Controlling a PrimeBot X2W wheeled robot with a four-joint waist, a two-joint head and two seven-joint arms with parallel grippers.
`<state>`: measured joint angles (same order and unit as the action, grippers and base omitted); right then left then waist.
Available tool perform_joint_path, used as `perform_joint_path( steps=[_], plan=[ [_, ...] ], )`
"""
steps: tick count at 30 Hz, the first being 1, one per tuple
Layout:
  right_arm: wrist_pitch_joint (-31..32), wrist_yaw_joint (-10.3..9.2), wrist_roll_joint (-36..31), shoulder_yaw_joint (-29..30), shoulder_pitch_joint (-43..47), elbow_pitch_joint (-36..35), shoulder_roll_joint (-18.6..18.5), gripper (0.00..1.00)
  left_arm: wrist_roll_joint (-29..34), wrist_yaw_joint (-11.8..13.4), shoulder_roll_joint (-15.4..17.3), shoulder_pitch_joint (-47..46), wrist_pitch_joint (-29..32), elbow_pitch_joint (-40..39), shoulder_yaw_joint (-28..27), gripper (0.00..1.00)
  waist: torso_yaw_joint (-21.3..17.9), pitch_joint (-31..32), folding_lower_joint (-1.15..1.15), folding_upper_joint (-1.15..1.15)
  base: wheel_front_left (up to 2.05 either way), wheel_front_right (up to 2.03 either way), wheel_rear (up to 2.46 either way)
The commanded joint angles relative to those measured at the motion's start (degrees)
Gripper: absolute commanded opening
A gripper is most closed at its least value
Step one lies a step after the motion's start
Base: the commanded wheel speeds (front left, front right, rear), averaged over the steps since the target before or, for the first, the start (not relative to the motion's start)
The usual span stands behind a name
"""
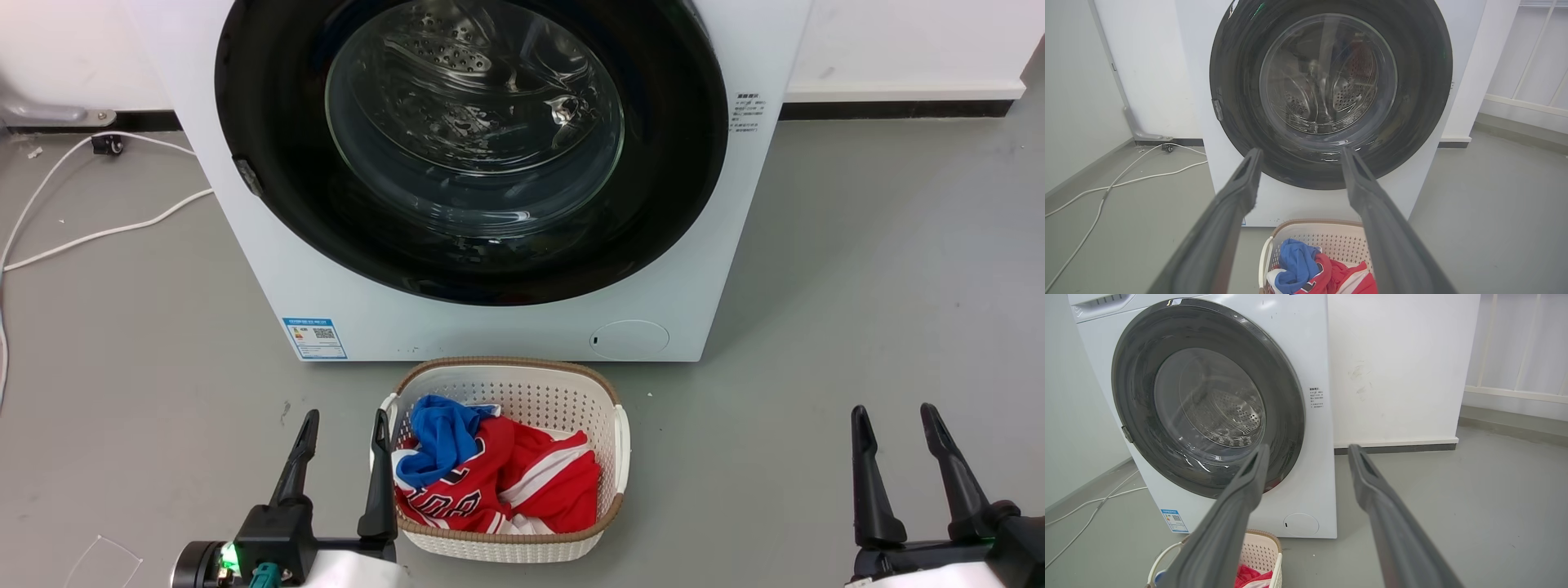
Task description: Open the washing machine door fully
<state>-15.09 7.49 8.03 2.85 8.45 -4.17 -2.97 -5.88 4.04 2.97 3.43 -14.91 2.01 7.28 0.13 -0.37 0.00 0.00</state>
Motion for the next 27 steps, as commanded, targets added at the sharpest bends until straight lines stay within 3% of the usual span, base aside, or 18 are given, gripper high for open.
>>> perform_joint_path(
  steps=[1, 8, 9, 10, 11, 16, 18, 27],
  plan=[
    [-0.1, 0.00, -0.1, -0.1, 0.5, 0.1, 0.2, 1.00, -0.4, 0.1, -0.1, 0.7, -0.4, 0.1, 0.0, 1.00, 0.0, -0.1, 0.00, 0.00, 0.00, 0.00, 0.00],
    [-0.1, 0.00, -0.2, -0.1, 0.4, 0.3, 0.2, 1.00, -0.2, 0.1, -0.1, 0.4, -0.4, 0.2, 0.0, 1.00, 0.0, -0.2, 0.00, 0.00, 0.00, 0.00, 0.00],
    [-0.1, 0.00, -0.2, -0.1, 0.3, 0.3, 0.2, 0.91, -0.2, 0.1, -0.1, 0.4, -0.4, 0.2, 0.0, 1.00, 0.0, -0.2, 0.00, 0.00, 0.00, 0.00, 0.00],
    [-0.1, 0.00, -0.2, -0.2, 0.3, 0.4, 0.2, 0.35, -0.3, 0.1, -0.1, 0.4, -0.4, 0.3, 0.0, 1.00, 0.0, -0.2, 0.00, 0.00, 0.00, 0.00, 0.00],
    [-0.1, 0.00, -0.2, -0.3, 0.3, 0.4, 0.2, 0.00, -0.3, 0.2, -0.1, 0.4, -0.4, 0.3, 0.0, 1.00, 0.0, -0.2, 0.00, 0.00, 0.00, 0.00, 0.00],
    [-0.1, 0.00, 3.6, 0.0, 0.0, 0.7, 0.1, 0.00, -0.3, 0.1, -0.1, 0.5, -0.4, 0.5, -0.1, 1.00, 0.0, 0.0, 0.00, 0.00, 0.00, 0.00, 0.00],
    [-0.1, 0.00, 8.9, -0.5, -0.2, 0.6, 0.2, 0.00, -0.3, 0.1, -0.1, 0.6, -0.4, 0.5, -0.2, 1.00, 0.0, 0.1, 0.00, 0.00, 0.00, 0.00, 0.00],
    [-0.1, 0.01, 54.3, 0.4, -0.5, 5.4, 0.1, 0.00, -0.3, -0.1, -0.1, 0.8, -0.4, 0.8, -0.2, 1.00, -0.3, 0.8, 0.00, 0.00, 0.00, 0.00, 0.00]
  ],
)
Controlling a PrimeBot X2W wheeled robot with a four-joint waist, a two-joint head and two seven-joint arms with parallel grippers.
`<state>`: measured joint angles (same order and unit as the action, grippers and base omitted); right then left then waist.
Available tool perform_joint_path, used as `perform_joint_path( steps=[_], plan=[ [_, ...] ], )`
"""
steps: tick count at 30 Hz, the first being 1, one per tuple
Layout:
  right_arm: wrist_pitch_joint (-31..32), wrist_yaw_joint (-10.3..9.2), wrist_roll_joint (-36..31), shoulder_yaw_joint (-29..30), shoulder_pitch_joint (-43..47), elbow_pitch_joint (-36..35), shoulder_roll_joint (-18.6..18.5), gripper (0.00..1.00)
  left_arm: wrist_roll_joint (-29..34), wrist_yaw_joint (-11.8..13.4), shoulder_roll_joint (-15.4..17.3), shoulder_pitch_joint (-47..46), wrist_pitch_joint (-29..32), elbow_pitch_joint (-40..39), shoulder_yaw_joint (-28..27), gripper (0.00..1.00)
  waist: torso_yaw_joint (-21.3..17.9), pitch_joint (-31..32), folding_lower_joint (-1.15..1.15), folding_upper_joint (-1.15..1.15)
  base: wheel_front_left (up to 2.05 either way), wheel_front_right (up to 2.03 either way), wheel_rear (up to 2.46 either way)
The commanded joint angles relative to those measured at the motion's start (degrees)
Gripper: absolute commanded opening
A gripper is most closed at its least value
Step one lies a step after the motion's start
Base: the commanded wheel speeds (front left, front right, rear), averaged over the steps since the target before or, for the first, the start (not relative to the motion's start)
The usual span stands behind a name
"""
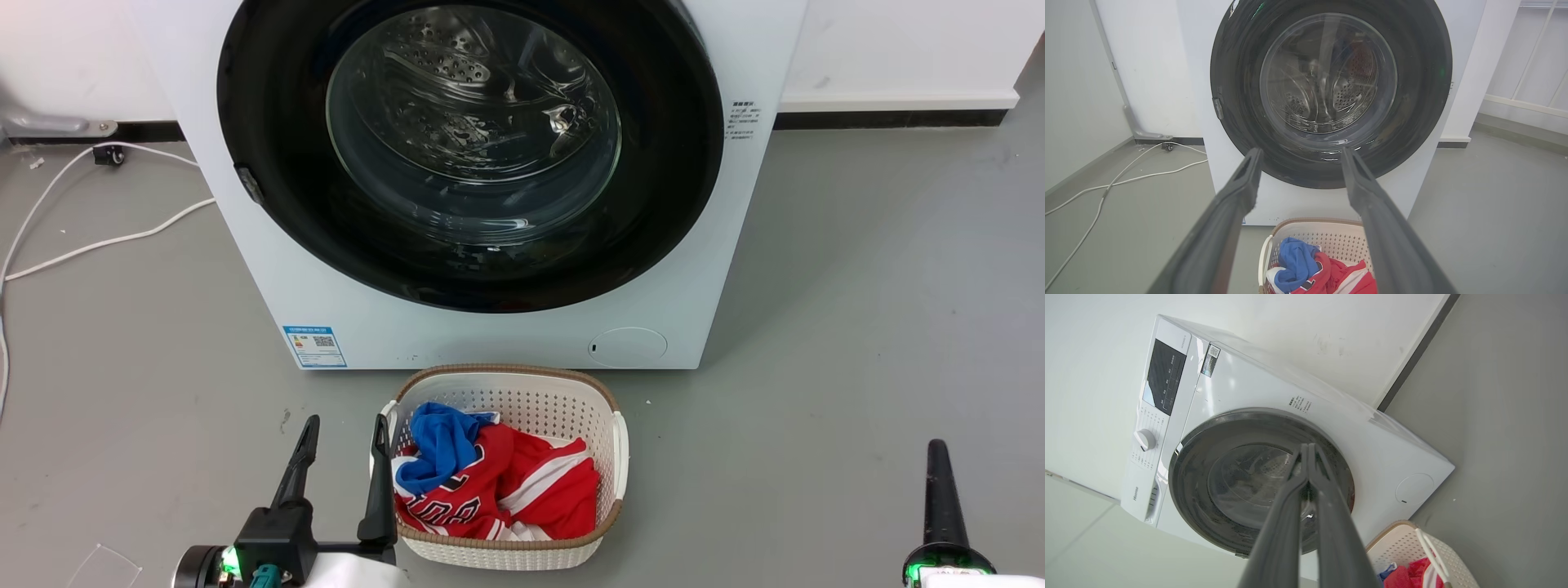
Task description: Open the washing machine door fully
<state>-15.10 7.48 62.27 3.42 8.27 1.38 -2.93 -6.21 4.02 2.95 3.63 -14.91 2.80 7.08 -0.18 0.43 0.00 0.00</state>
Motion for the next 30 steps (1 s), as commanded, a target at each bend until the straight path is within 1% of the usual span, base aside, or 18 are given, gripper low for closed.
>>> perform_joint_path(
  steps=[1, 3, 6, 9, 10, 12, 16, 22, 25, 30],
  plan=[
    [-0.1, 0.02, 4.6, -0.8, -0.5, 0.2, 0.1, 0.00, -0.1, -0.1, -0.1, 0.6, -0.4, 0.1, 0.0, 1.00, 0.0, 0.1, 0.00, 0.00, 0.00, 0.00, 0.00],
    [-0.1, 0.02, 12.0, -1.9, -0.8, 0.2, 0.1, 0.00, -0.2, 0.0, -0.1, 0.7, -0.4, 0.1, 0.1, 1.00, -0.1, 0.3, 0.00, 0.00, 0.00, 0.00, 0.00],
    [-0.1, 0.02, 20.4, -3.0, -0.8, -0.6, 0.0, 0.00, -0.1, 0.1, -0.1, 0.7, -0.4, 0.1, 0.3, 1.00, -0.2, 0.5, 0.00, 0.00, 0.00, 0.00, 0.00],
    [0.1, 0.02, 27.8, -4.6, -0.4, -2.2, 0.1, 0.00, -0.1, 0.1, -0.1, 0.8, -0.4, 0.2, 0.4, 1.00, -0.1, 0.7, 0.00, 0.00, 0.00, 0.00, 0.00],
    [0.8, 0.02, 28.9, -4.8, -0.1, -2.9, 0.1, 0.00, 0.0, 0.1, -0.1, 0.8, -0.4, 0.2, 0.4, 1.00, -0.1, 0.7, 0.00, 0.00, 0.00, 0.00, 0.00],
    [3.1, 0.02, 30.7, -4.7, 0.5, -4.2, -0.2, 0.00, 0.0, 0.1, -0.1, 0.7, -0.4, 0.2, 0.4, 1.00, 0.0, 0.7, 0.00, 0.00, 0.00, 0.00, 0.00],
    [6.9, 0.02, 31.0, -4.2, 1.5, -6.5, -1.2, 0.00, 0.2, 0.0, -0.1, 0.8, -0.4, 0.1, 0.2, 1.00, 0.1, 0.7, 0.00, 0.00, 0.00, 0.00, 0.00],
    [13.1, 0.02, 33.4, -3.8, 2.7, -8.2, -1.0, 0.00, 0.3, 0.0, -0.1, 1.0, -0.3, -0.3, 0.1, 1.00, 0.2, 0.6, 0.00, 0.00, 0.00, 0.00, 0.00],
    [14.9, 0.02, 33.9, -3.3, 3.0, -8.0, -0.7, 0.00, 0.4, 0.0, -0.1, 1.0, -0.3, -0.3, 0.0, 1.00, 0.2, 0.4, 0.00, 0.00, 0.00, 0.00, 0.00],
    [15.7, 0.02, 32.8, -2.8, 3.2, -7.3, -0.2, 0.00, 0.5, 0.0, -0.1, 0.9, -0.3, -0.5, -0.1, 1.00, 0.1, 0.2, 0.00, 0.00, 0.00, 0.00, 0.00]
  ],
)
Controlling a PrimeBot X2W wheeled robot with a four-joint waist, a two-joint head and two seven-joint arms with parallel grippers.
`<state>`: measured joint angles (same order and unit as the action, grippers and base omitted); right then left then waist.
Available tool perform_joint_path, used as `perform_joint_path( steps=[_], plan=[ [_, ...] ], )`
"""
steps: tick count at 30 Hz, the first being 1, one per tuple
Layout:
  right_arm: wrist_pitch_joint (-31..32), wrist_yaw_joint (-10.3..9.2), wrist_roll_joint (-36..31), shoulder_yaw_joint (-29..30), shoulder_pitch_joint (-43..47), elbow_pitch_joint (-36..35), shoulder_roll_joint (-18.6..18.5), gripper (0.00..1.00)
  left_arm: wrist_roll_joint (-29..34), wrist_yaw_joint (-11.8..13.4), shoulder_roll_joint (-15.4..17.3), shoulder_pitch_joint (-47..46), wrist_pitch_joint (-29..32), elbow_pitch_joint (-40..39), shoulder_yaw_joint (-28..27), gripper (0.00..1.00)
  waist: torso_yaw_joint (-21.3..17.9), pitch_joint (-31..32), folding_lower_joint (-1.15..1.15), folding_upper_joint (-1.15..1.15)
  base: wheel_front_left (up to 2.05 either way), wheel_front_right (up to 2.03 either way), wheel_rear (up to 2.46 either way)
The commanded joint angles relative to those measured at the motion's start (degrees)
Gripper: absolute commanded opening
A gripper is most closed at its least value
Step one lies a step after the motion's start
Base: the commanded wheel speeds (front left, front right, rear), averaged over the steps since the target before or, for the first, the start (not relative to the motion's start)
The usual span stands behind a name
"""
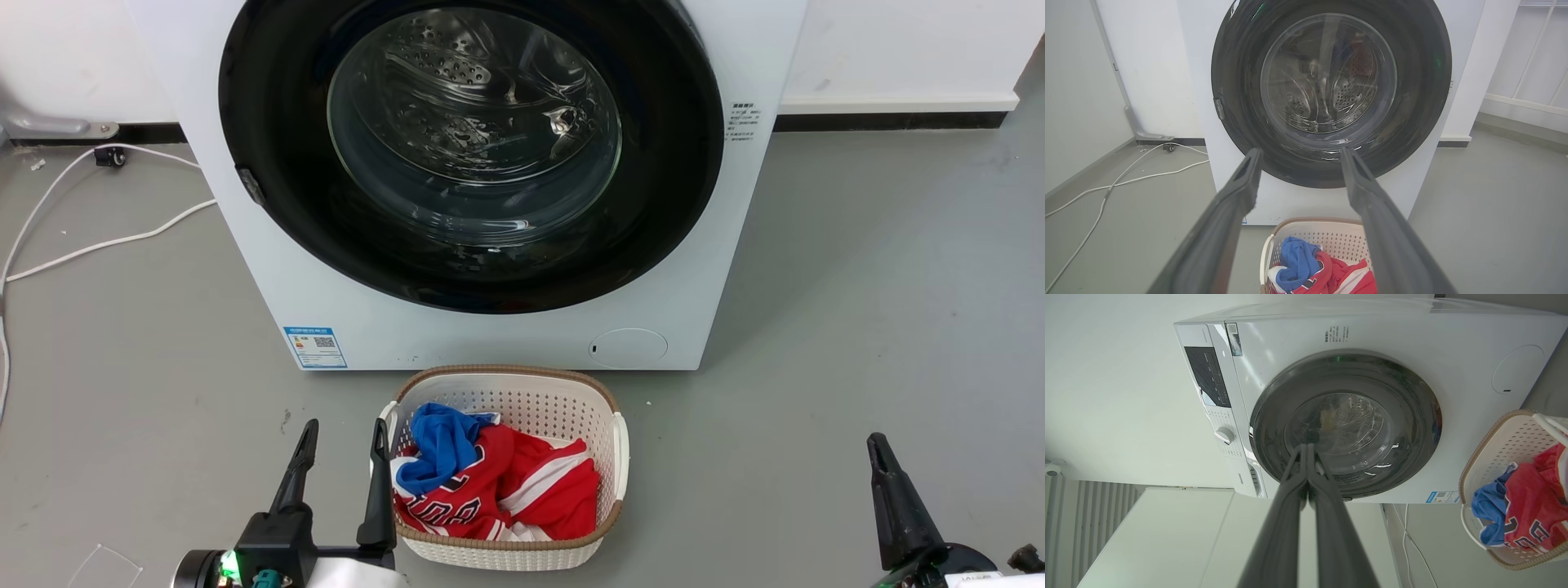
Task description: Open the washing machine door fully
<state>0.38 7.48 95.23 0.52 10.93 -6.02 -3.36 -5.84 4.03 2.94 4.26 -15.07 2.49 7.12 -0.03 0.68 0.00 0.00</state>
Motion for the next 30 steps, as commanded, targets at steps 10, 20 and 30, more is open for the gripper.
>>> perform_joint_path(
  steps=[10, 20, 30],
  plan=[
    [0.4, 0.02, -0.4, 0.4, -0.9, 1.2, 0.5, 0.00, 0.4, 0.0, -0.1, -0.4, -0.2, -0.5, -0.2, 1.00, 0.0, -0.9, 0.00, 0.00, 0.00, 0.00, 0.00],
    [4.2, 0.02, 1.6, 8.8, -13.4, 7.5, -1.3, 0.00, 1.2, 0.1, -0.1, -3.9, -0.2, -1.9, -0.2, 1.00, 0.6, -6.5, 0.00, 0.00, 0.00, 0.00, 0.00],
    [10.8, 0.02, 2.7, 14.2, -30.9, 14.2, -6.2, 0.00, 2.4, -1.0, -0.1, -9.8, -0.2, -3.8, -0.7, 1.00, 2.0, -15.5, 0.00, 0.00, 0.00, 0.00, 0.00]
  ],
)
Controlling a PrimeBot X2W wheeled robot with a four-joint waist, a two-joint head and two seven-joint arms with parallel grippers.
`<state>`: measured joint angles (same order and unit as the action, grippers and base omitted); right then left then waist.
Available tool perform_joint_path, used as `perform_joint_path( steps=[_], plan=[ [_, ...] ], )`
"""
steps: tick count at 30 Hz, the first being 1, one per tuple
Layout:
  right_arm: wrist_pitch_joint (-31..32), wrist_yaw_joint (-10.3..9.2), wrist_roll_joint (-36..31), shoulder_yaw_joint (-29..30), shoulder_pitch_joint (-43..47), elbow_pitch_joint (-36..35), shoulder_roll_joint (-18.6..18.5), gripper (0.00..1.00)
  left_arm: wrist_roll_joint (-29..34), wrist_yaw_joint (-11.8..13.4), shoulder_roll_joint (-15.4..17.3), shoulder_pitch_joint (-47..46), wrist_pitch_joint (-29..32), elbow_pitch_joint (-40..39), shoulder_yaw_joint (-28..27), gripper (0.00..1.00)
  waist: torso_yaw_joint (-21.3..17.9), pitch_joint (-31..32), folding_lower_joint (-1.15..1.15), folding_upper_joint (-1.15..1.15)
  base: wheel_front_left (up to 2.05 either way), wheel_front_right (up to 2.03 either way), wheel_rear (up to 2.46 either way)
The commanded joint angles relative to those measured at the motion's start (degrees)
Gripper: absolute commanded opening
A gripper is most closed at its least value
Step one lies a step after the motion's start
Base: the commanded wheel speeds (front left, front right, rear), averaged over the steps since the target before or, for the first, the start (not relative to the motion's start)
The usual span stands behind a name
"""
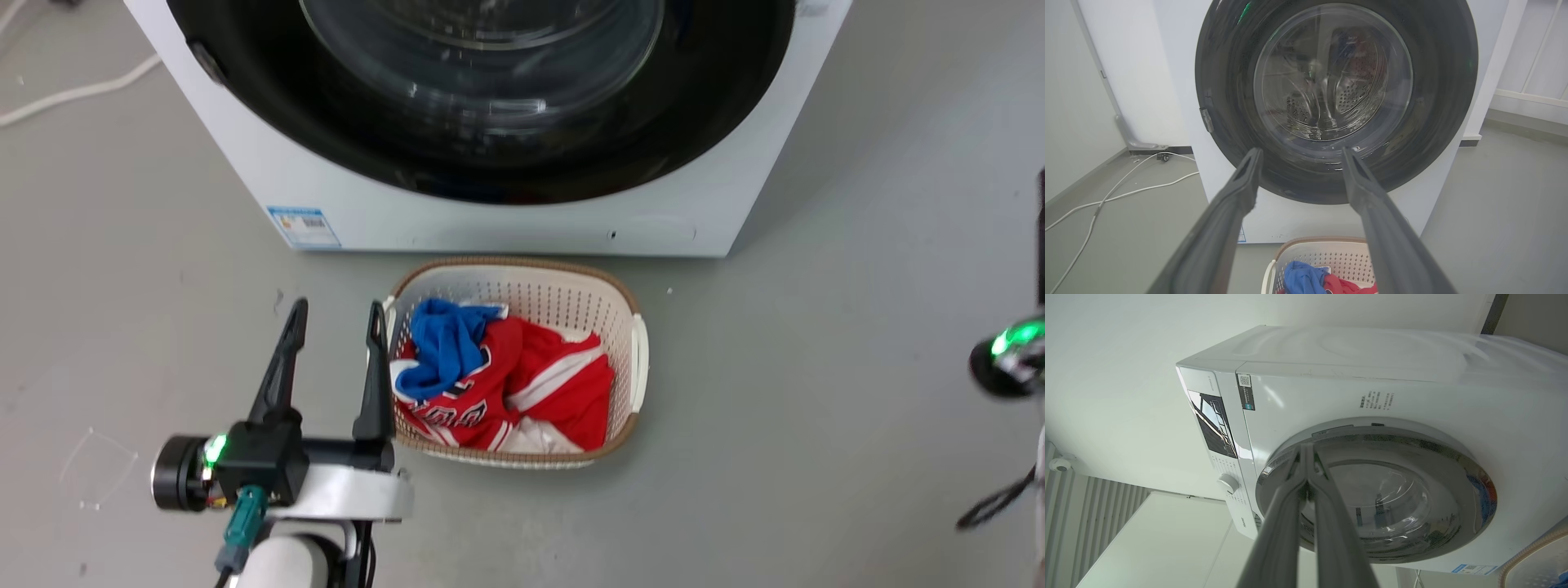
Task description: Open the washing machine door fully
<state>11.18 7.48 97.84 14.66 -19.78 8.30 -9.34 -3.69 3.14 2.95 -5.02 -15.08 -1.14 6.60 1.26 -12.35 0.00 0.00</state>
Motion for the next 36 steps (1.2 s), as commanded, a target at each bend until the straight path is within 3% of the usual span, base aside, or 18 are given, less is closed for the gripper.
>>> perform_joint_path(
  steps=[1, 13, 24, 36],
  plan=[
    [0.5, 0.02, -0.1, 0.3, -2.4, 0.7, -0.8, 0.00, 0.4, -0.1, -0.1, -1.5, -0.2, -0.4, -0.1, 1.00, 0.9, -3.6, 0.00, 0.00, 0.00, 0.00, 0.00],
    [7.8, 0.02, -3.7, -2.6, -28.3, 12.4, -8.9, 0.00, 0.1, 0.3, -0.1, -11.4, -0.2, -3.6, 1.4, 1.00, 3.6, -18.7, 0.00, 0.00, 0.00, 0.00, 0.00],
    [12.5, 0.02, -7.6, -7.8, -41.0, 18.7, -12.8, 0.00, -0.3, 0.9, -0.1, -14.5, -0.2, -4.4, 2.3, 1.00, 5.3, -23.4, 0.00, 0.00, 0.00, 0.00, 0.00],
    [17.2, 0.02, -10.9, -13.5, -49.5, 21.4, -13.0, 0.00, -1.4, 1.9, -0.1, -15.5, -0.2, -4.5, 3.4, 1.00, 6.4, -25.8, 0.00, 0.00, 0.00, 0.00, 0.00]
  ],
)
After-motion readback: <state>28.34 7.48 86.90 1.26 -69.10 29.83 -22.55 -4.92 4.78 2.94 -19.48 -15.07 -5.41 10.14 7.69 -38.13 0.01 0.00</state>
